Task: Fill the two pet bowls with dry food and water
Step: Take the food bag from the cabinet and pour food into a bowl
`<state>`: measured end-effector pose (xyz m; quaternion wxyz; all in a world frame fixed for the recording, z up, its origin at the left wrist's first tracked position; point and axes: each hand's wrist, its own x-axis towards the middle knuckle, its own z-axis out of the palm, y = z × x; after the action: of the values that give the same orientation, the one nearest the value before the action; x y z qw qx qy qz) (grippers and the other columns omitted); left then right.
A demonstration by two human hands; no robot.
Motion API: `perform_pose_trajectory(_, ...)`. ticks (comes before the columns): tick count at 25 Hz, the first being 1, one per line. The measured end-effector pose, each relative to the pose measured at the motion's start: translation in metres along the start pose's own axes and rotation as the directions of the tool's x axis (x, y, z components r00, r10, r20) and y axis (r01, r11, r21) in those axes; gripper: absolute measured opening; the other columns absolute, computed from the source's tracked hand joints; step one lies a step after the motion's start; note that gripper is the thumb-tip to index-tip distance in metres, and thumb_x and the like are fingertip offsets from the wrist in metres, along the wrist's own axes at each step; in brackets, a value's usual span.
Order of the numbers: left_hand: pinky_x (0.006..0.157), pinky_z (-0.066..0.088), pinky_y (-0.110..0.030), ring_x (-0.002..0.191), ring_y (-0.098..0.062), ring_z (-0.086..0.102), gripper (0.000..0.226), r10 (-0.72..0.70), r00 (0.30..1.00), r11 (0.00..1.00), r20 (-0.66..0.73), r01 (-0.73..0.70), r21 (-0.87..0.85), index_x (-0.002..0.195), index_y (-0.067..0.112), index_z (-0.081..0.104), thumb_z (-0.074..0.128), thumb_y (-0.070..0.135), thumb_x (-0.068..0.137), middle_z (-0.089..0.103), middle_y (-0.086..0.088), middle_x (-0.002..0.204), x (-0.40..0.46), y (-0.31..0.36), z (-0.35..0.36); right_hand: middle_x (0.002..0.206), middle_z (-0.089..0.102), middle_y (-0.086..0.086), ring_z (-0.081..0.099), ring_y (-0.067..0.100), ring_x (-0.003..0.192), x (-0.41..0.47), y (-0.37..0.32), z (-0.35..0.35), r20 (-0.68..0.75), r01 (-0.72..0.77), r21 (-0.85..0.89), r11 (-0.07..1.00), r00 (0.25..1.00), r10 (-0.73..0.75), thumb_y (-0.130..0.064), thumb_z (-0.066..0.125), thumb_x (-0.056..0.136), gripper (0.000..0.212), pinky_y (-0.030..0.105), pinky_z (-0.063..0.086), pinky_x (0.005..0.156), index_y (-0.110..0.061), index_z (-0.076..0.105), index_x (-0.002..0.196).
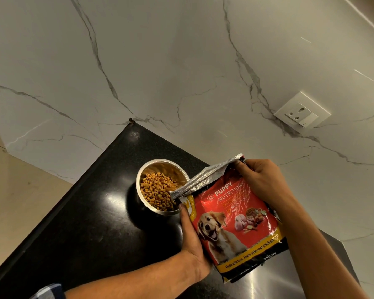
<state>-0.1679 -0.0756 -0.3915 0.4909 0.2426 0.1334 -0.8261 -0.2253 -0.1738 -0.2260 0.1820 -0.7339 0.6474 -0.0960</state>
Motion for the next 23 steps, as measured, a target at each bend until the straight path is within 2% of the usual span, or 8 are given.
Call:
perform_pose_trajectory(4, 0.096, 0.053, -0.055, 0.112, -0.044, 0.069, 0.12, 0.001, 1.0, 1.0, 0.0, -0.001, 0.022, 0.127, 0.007, 0.07, 0.037, 0.097, 0.054, 0.073, -0.026, 0.119, -0.0003, 0.0006, 0.0013, 0.069, 0.074, 0.002, 0.071, 0.017, 0.057, 0.0004, 0.0002, -0.0016, -0.002, 0.001, 0.001, 1.0, 1.0, -0.001, -0.045, 0.051, 0.098, 0.038, 0.03, 0.058, 0.058, -0.017, 0.076, 0.09)
perform_pose_trajectory(9, 0.103, 0.05, -0.058, 0.114, -0.044, 0.068, 0.123, 0.017, 1.0, 0.999, -0.008, -0.017, 0.04, 0.131, 0.01, 0.067, 0.042, 0.097, 0.047, 0.072, -0.025, 0.121, 0.0023, -0.0001, 0.003, 0.069, 0.074, 0.004, 0.072, 0.02, 0.058, -0.0004, 0.0023, -0.0043, -0.008, -0.009, 0.012, 1.0, 1.0, 0.01, -0.045, 0.051, 0.098, 0.039, 0.035, 0.06, 0.061, -0.015, 0.075, 0.089)
perform_pose_trajectory(17, 0.102, 0.05, -0.057, 0.116, -0.043, 0.067, 0.124, 0.02, 1.0, 0.998, -0.002, -0.02, 0.055, 0.133, 0.011, 0.066, 0.04, 0.097, 0.047, 0.072, -0.024, 0.122, 0.0039, 0.0024, 0.0065, 0.066, 0.073, 0.003, 0.071, 0.019, 0.056, 0.0024, 0.0013, -0.007, -0.021, -0.011, 0.006, 1.0, 1.0, 0.011, -0.045, 0.051, 0.098, 0.04, 0.031, 0.058, 0.057, -0.015, 0.075, 0.086)
perform_pose_trajectory(23, 0.102, 0.05, -0.057, 0.116, -0.043, 0.067, 0.125, 0.017, 1.0, 0.999, 0.004, -0.017, 0.028, 0.133, 0.01, 0.066, 0.039, 0.098, 0.049, 0.071, -0.025, 0.122, 0.0052, 0.0066, 0.009, 0.068, 0.073, 0.005, 0.071, 0.021, 0.059, 0.0084, -0.0027, -0.0069, -0.01, -0.006, -0.009, 1.0, 1.0, 0.006, -0.046, 0.05, 0.098, 0.042, 0.034, 0.059, 0.062, -0.013, 0.074, 0.088)
